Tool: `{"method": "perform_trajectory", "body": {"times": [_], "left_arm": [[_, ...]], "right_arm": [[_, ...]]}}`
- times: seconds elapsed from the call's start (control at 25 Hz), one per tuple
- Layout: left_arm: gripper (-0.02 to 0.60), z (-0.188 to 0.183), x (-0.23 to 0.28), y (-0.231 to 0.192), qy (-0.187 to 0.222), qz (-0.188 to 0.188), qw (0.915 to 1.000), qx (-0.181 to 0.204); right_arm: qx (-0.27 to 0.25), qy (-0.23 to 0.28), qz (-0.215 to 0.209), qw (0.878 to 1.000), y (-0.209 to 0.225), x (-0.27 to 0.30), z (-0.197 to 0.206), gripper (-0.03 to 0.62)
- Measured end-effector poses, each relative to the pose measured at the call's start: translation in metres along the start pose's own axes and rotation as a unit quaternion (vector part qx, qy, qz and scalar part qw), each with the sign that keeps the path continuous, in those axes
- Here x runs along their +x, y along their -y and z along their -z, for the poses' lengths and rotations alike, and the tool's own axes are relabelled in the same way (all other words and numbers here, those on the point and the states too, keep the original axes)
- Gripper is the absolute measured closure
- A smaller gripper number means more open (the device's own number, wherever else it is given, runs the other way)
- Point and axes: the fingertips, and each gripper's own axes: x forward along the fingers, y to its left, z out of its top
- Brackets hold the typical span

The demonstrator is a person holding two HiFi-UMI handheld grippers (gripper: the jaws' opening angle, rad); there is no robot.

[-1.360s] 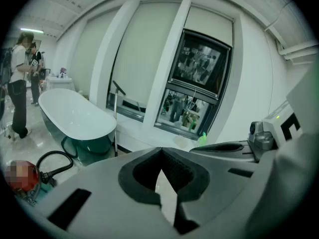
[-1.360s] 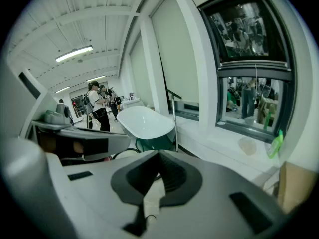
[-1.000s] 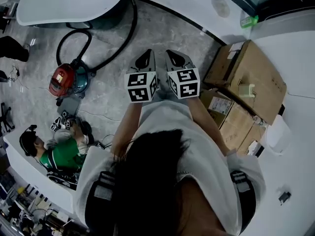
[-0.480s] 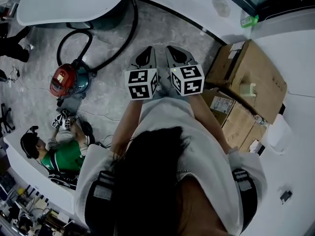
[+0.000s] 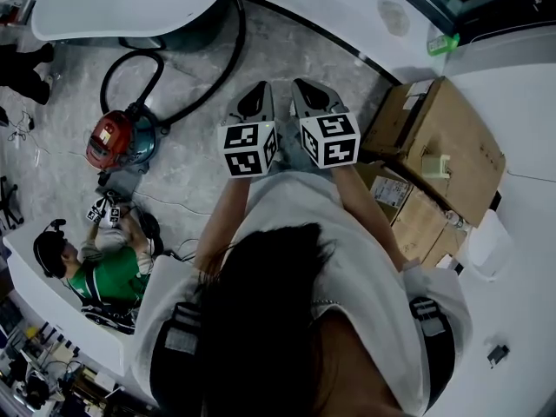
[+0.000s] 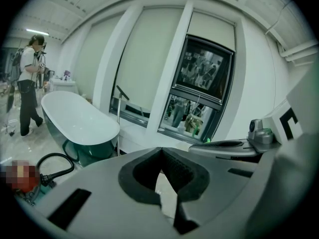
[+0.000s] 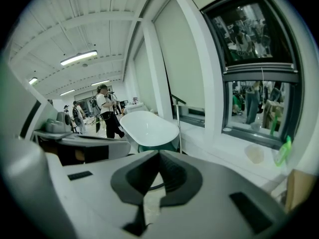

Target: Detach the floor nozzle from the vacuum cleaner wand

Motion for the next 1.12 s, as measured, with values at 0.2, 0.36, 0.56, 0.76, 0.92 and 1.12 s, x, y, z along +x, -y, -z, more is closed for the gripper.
{"method": "perform_trajectory", "body": {"times": [0.2, 0.36, 0.56, 0.76, 0.92, 1.12], "left_arm": [[0.578, 0.002, 0.016, -0.003, -0.004, -0.011, 0.9999, -0.007], [0.578, -0.013, 0.035, -0.012, 0.004, -0.029, 0.9995, -0.012], [0.578, -0.034, 0.060, -0.022, 0.009, -0.046, 0.9988, -0.015], [0.578, -0.052, 0.080, -0.032, 0.014, -0.061, 0.9978, -0.022], [0.578, -0.064, 0.092, -0.039, 0.019, -0.073, 0.9968, -0.027], [0.578, -0.078, 0.106, -0.045, 0.020, -0.089, 0.9955, -0.026]], "right_arm": [[-0.001, 0.000, -0.010, 1.000, 0.013, 0.015, -0.008, 0.579], [-0.008, -0.002, -0.019, 1.000, 0.028, 0.032, -0.018, 0.579], [-0.002, -0.005, -0.027, 1.000, 0.050, 0.058, -0.037, 0.579], [-0.006, -0.005, -0.039, 0.999, 0.063, 0.080, -0.056, 0.579], [-0.008, -0.006, -0.049, 0.999, 0.071, 0.095, -0.068, 0.579], [-0.017, -0.021, -0.054, 0.998, 0.081, 0.113, -0.080, 0.579]]}}
